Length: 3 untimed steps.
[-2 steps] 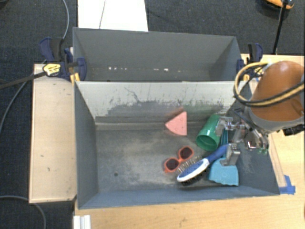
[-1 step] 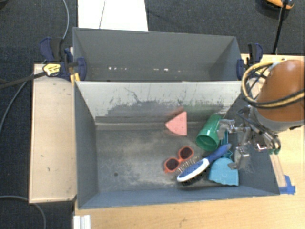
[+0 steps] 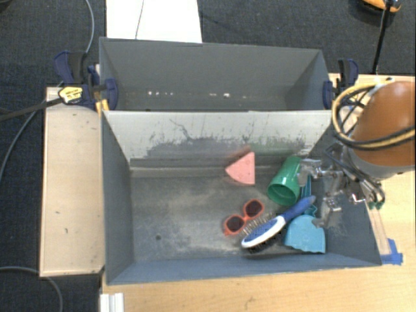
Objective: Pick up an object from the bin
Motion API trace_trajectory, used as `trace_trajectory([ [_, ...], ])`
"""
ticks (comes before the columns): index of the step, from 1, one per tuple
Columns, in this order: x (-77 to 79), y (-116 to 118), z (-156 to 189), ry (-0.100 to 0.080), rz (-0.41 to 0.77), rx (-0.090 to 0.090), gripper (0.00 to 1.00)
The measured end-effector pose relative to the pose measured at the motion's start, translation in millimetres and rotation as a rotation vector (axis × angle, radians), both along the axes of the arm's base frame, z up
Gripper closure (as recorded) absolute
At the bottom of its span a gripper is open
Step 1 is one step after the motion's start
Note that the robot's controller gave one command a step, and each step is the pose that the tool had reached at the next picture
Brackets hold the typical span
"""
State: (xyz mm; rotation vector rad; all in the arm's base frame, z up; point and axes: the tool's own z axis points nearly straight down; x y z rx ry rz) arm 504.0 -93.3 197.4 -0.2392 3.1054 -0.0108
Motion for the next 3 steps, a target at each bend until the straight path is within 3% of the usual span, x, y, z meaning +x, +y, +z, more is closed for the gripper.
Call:
trace_trajectory([
  [1,-10.1,21,-64,0.018,0.017,0.004,0.00],
  [2,-18.1,48,-88,0.020,0.157,0.000,0.00],
  [3,-20.0,52,-125,0.004,0.352,-0.002,1.00],
])
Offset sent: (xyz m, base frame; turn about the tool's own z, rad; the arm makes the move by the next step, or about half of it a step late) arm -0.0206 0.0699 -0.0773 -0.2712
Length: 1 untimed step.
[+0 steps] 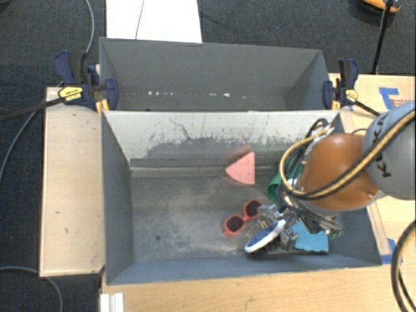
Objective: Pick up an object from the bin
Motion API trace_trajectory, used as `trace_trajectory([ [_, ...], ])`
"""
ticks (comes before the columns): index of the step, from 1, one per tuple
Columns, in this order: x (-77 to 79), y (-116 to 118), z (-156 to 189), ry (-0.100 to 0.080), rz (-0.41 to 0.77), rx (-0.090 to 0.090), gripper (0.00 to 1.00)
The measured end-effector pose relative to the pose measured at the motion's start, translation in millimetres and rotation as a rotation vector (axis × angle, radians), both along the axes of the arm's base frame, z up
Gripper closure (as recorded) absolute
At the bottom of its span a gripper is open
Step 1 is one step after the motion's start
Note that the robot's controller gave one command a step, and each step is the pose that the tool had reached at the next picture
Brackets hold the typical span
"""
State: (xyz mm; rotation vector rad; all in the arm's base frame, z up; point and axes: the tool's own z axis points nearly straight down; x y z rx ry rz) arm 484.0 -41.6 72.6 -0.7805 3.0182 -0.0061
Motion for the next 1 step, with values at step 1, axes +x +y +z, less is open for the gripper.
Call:
trace_trajectory([
  [1,0.0,0.0,0.0,0.000,0.001,0.000,1.00],
])
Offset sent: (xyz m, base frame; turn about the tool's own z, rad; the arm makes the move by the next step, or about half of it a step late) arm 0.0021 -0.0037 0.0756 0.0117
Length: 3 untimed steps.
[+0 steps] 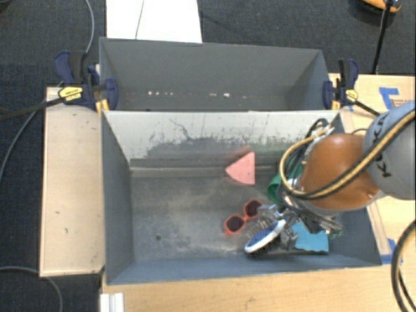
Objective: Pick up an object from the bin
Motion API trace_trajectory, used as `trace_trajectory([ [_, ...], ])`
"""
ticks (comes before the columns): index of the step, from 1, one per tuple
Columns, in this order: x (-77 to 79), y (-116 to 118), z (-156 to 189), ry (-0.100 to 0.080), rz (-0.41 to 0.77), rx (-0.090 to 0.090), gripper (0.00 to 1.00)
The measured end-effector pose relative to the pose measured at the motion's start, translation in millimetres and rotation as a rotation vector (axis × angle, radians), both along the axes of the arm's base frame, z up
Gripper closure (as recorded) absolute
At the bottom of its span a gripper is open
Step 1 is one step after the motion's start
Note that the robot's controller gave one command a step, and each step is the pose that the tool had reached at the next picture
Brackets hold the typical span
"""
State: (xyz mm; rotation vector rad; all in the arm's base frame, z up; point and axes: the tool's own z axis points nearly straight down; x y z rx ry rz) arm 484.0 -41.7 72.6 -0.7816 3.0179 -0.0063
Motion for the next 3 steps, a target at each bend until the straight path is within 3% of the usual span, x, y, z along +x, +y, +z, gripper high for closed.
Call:
trace_trajectory([
  [1,2.3,-4,75,0.000,-0.015,0.001,1.00],
  [2,2.3,-4,75,0.000,-0.014,0.001,1.00],
  [3,3.6,-3,120,0.007,-0.003,0.002,1.00],
])
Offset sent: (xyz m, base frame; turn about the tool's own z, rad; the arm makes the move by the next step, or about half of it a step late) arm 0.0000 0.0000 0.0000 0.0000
